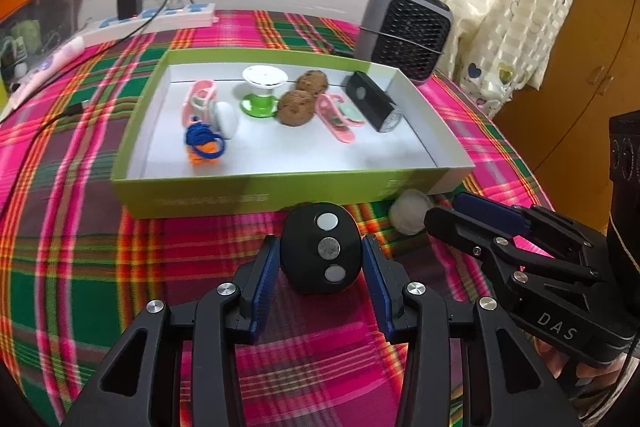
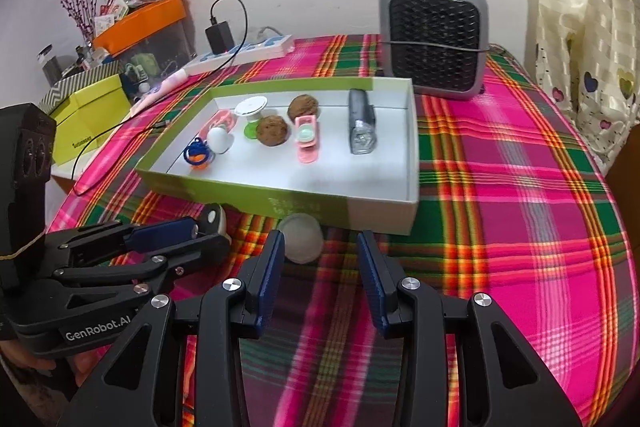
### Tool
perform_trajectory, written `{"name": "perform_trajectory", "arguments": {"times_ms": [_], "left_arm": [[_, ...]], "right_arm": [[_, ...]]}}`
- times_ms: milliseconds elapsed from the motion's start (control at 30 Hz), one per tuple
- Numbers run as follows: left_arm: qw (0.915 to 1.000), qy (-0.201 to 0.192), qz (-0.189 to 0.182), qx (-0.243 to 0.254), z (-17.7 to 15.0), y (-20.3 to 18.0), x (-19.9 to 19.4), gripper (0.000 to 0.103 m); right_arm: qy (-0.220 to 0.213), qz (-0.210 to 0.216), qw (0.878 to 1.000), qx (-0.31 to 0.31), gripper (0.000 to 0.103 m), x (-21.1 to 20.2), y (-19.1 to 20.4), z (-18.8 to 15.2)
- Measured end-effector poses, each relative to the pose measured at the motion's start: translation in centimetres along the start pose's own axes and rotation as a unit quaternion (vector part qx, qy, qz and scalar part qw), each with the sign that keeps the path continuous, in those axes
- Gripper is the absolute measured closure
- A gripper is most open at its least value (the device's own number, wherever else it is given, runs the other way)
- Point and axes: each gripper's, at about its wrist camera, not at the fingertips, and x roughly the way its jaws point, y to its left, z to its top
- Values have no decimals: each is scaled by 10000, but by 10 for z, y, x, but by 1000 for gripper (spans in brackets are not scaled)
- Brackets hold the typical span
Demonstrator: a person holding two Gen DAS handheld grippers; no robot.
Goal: Organize objects
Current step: 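Grasp the white translucent cup with the right gripper while the left holds the black object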
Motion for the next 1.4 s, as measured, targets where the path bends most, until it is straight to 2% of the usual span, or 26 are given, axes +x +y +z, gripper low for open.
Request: {"name": "perform_trajectory", "arguments": {"times_ms": [467,1033,1300,1400], "left_arm": [[9999,-66,70,-68,-1,11,-3,63],[9998,-107,188,49,-1,7,-2,63],[9997,-111,207,68,-1,6,-2,63],[9997,-109,202,62,-1,6,-2,63]], "right_arm": [[271,-42,9996,-37,64,21,9,2],[284,-200,9994,-92,64,24,13,5],[267,-195,9995,0,73,24,9,4],[266,-190,9995,-2,73,24,9,4]]}}
